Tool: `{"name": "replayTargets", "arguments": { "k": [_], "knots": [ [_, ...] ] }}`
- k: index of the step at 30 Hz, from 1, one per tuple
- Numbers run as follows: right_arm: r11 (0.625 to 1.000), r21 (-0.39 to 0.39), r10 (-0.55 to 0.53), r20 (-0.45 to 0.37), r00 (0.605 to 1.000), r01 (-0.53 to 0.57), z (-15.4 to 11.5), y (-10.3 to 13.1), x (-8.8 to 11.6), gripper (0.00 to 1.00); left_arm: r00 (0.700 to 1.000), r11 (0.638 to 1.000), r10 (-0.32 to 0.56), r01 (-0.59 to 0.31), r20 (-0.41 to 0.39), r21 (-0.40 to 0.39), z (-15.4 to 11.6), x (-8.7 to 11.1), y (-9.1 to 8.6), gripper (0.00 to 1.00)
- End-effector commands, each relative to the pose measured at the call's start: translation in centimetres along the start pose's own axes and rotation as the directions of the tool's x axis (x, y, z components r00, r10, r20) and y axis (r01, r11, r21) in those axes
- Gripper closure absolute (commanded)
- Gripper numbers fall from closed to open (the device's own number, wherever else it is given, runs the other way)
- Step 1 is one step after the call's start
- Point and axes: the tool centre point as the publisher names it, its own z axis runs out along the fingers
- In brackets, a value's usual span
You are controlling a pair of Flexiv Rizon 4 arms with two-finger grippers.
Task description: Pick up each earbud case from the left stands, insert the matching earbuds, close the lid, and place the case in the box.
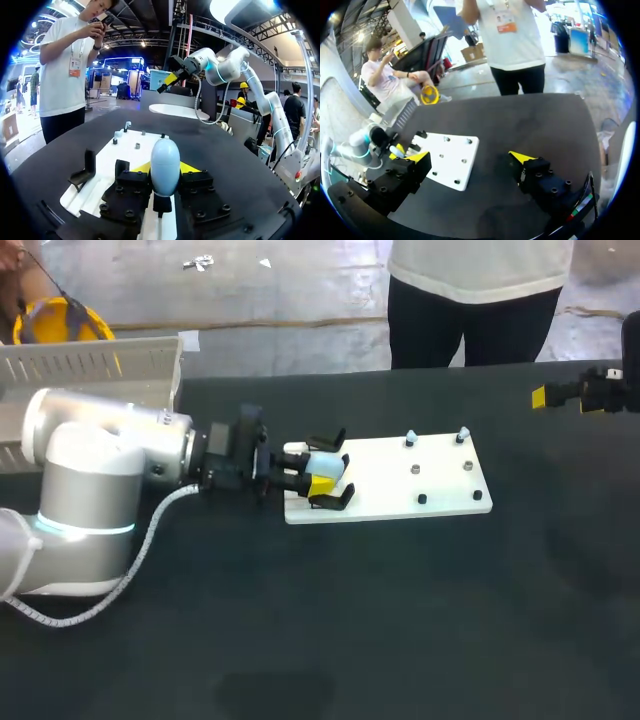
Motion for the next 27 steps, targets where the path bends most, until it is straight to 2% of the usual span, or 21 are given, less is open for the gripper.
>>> {"name": "replayTargets", "arguments": {
  "k": [1,6,14,19,27],
  "knots": [
    [1.000,-0.013,-0.025,-0.016,1.000,0.025,0.7,0.6,-0.2,0.00,1.000,0.999,0.017,-0.017,-0.009,-0.032,0.0,-1.5,-0.7,1.00],
    [0.991,-0.025,-0.134,-0.068,0.989,0.132,2.4,3.6,-0.3,0.00,0.999,0.997,0.040,-0.041,-0.020,-0.072,0.4,-2.9,-0.3,1.00],
    [0.965,-0.121,-0.249,-0.126,0.960,0.235,5.0,8.7,0.0,0.00,0.996,0.987,0.085,-0.083,0.003,-0.134,1.5,-5.0,1.3,1.00],
    [0.952,-0.142,-0.291,-0.161,0.943,0.269,5.5,10.4,0.1,0.00,0.994,0.983,0.113,-0.111,0.005,-0.145,2.6,-6.2,2.0,1.00],
    [0.937,-0.175,-0.334,-0.205,0.920,0.301,6.6,12.5,0.7,0.00,0.992,0.983,0.127,-0.125,0.007,-0.137,4.3,-7.0,2.8,1.00]
  ]
}}
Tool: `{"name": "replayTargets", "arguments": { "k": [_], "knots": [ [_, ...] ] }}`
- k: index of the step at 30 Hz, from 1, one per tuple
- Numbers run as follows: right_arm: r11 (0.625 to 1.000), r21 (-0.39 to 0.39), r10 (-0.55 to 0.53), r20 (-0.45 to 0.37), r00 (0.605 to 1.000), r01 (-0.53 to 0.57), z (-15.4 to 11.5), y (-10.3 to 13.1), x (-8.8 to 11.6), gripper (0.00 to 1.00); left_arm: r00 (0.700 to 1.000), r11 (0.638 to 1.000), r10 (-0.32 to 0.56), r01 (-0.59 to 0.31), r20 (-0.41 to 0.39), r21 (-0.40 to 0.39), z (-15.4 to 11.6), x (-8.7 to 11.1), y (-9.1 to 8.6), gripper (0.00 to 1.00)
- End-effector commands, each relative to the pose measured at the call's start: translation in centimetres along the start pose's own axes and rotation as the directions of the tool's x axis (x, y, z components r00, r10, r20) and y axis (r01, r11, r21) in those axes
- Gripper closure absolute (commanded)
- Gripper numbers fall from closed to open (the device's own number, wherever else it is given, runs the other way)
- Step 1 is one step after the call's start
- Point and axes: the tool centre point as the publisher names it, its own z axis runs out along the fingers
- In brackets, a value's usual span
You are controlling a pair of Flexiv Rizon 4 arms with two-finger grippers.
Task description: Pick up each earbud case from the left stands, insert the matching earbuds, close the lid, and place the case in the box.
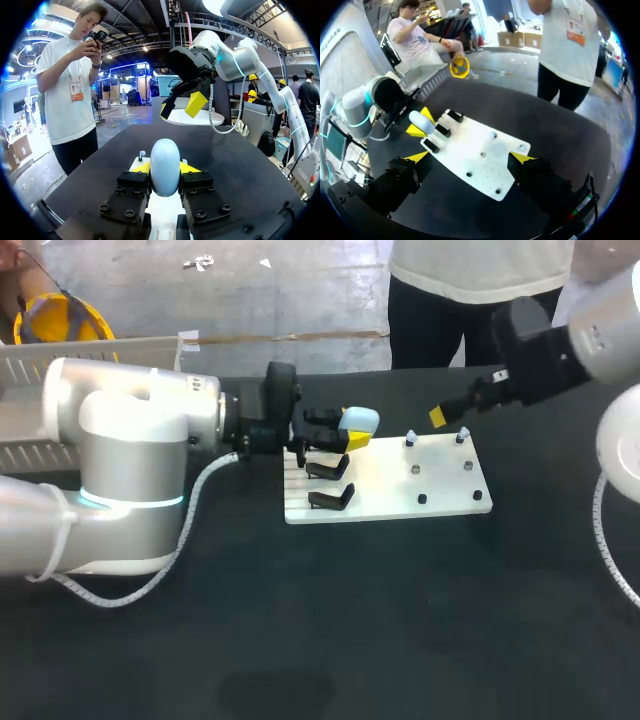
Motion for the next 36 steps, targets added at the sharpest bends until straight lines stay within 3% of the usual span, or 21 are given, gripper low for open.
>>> {"name": "replayTargets", "arguments": {
  "k": [1,20,34,36],
  "knots": [
    [0.999,-0.040,-0.022,-0.039,0.999,0.021,1.1,0.7,-1.0,0.00,1.000,1.000,0.013,-0.013,0.003,-0.004,1.5,-0.1,0.5,1.00],
    [0.995,-0.080,-0.071,-0.075,0.995,0.065,3.3,1.4,-2.3,0.00,0.998,0.999,0.051,-0.051,0.048,0.003,2.7,-2.2,0.6,1.00],
    [0.996,-0.048,-0.078,-0.069,0.995,0.074,3.1,1.1,-3.2,0.00,0.996,0.997,0.056,-0.059,0.074,0.044,2.7,-2.0,-0.9,1.00],
    [0.997,-0.029,-0.072,-0.076,0.994,0.070,2.9,0.9,-3.1,0.00,0.994,0.997,0.041,-0.047,0.106,0.056,2.4,-1.6,-0.9,1.00]
  ]
}}
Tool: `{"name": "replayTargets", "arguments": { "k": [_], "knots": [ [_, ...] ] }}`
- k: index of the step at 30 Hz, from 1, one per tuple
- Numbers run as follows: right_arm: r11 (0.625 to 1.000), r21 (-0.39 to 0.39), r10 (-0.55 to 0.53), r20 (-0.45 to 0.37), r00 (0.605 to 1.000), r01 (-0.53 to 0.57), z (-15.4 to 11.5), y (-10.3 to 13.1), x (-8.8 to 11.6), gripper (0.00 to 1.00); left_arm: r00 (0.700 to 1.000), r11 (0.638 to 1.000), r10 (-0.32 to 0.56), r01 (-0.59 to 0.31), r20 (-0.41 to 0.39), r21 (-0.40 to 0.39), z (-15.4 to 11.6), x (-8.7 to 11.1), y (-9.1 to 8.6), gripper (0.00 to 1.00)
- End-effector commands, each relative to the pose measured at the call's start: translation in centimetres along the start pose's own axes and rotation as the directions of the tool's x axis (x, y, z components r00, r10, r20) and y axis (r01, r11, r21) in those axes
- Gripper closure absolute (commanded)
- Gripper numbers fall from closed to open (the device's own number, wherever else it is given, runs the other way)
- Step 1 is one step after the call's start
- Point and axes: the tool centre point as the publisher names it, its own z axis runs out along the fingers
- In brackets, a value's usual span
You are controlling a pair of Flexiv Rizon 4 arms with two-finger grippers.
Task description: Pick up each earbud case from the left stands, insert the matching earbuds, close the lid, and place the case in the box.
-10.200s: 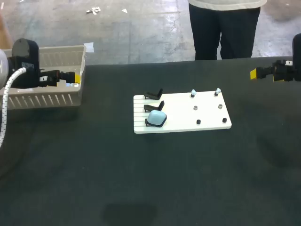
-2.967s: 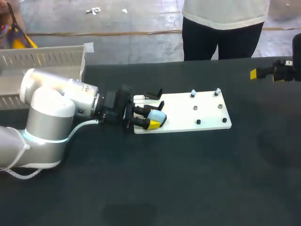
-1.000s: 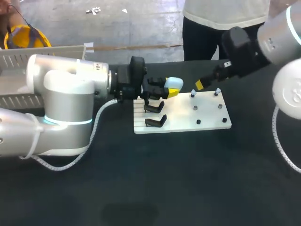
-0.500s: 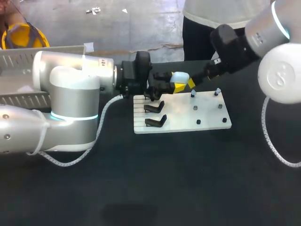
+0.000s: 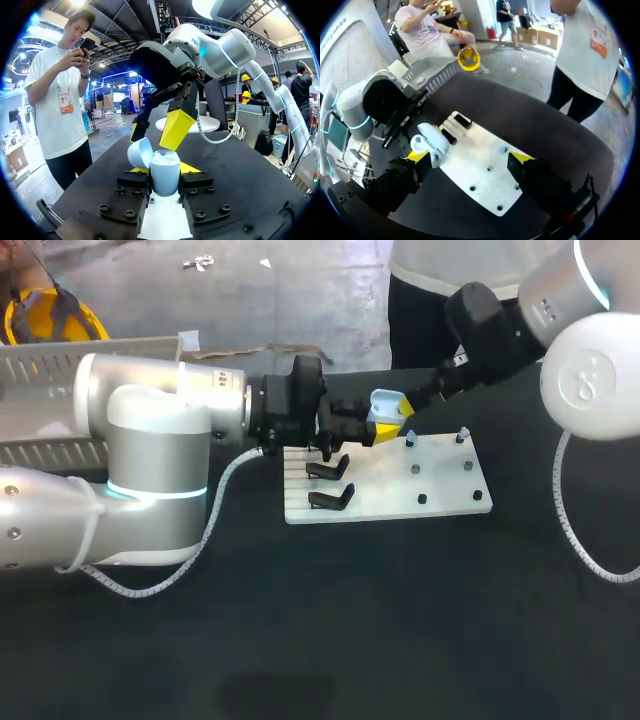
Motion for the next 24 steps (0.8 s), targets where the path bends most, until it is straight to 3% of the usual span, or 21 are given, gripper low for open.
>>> {"name": "replayTargets", "arguments": {
  "k": [1,11,21,23,24],
  "knots": [
    [0.999,0.033,0.013,-0.012,1.000,-0.012,-0.3,-0.3,0.3,0.00,0.998,1.000,-0.014,0.012,0.064,0.020,-0.7,0.9,-0.2,1.00],
    [0.986,0.158,0.074,-0.080,0.994,-0.061,-1.1,-2.2,2.1,0.00,0.982,0.999,-0.009,0.001,0.187,0.046,-3.0,1.6,-0.8,1.00],
    [0.952,0.289,0.152,-0.166,0.974,-0.099,-1.3,-4.9,4.5,0.00,0.975,0.998,-0.022,0.010,0.221,0.058,-4.5,-1.0,-1.1,1.00],
    [0.923,0.367,0.202,-0.196,0.960,-0.120,-1.3,-5.5,5.0,0.00,0.973,0.998,-0.009,-0.006,0.232,0.061,-4.7,-1.4,-1.2,1.00],
    [0.923,0.367,0.202,-0.196,0.960,-0.120,-1.3,-5.5,5.0,0.00,0.971,0.998,-0.006,-0.009,0.238,0.063,-4.8,-1.6,-1.3,1.00]
  ]
}}
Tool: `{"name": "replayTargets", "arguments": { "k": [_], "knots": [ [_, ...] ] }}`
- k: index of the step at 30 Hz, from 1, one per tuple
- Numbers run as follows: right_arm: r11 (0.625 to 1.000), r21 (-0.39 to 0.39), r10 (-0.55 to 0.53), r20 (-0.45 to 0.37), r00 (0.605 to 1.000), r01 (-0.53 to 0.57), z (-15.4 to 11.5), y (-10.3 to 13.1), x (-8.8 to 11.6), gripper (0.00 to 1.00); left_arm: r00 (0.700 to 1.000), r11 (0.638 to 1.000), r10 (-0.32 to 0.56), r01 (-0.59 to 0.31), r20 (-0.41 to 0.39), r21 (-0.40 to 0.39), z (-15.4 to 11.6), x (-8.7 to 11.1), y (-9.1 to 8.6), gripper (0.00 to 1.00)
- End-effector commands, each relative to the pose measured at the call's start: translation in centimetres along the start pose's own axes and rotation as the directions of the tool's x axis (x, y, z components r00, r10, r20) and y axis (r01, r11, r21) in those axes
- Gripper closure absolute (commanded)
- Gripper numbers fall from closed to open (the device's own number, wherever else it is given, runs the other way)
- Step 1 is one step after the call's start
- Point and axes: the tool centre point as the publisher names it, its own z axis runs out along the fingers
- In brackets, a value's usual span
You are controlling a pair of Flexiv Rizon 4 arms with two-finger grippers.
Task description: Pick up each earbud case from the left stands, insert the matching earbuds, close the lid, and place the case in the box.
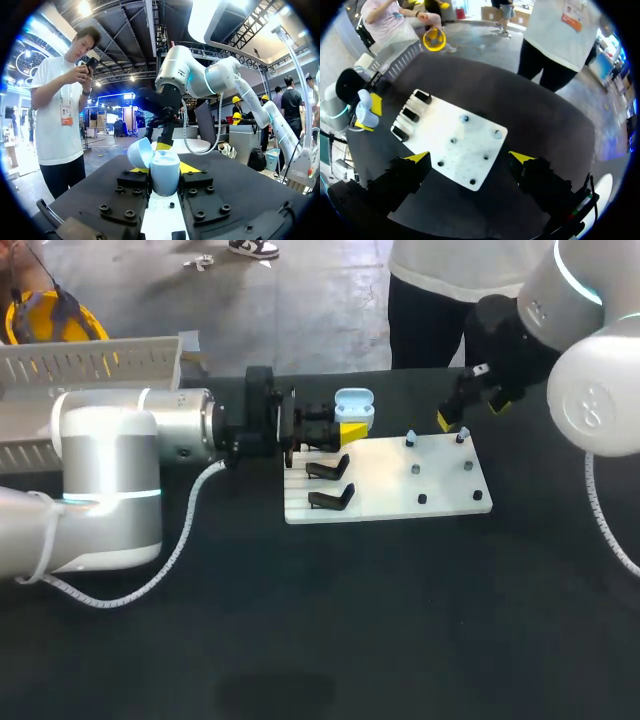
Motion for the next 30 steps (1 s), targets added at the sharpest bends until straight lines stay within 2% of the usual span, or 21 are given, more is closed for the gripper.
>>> {"name": "replayTargets", "arguments": {
  "k": [1,15,19,30],
  "knots": [
    [0.994,0.109,0.029,-0.027,0.999,-0.025,0.1,-0.2,0.1,0.00,1.000,1.000,0.010,-0.010,0.009,-0.007,-0.4,-0.8,-0.6,1.00],
    [0.994,0.109,0.029,-0.027,0.999,-0.025,0.1,-0.2,0.1,0.00,1.000,0.999,0.002,-0.002,0.011,-0.033,-0.5,-1.3,-1.2,1.00],
    [0.992,0.121,0.032,-0.026,0.999,-0.029,0.8,-0.8,-0.1,0.00,1.000,1.000,0.002,-0.002,0.012,-0.027,-0.3,-1.4,-1.2,1.00],
    [0.986,0.164,-0.010,-0.104,0.995,0.027,3.1,-2.0,-0.6,0.00,1.000,1.000,0.002,-0.002,0.012,-0.027,-0.3,-1.4,-1.2,1.00]
  ]
}}
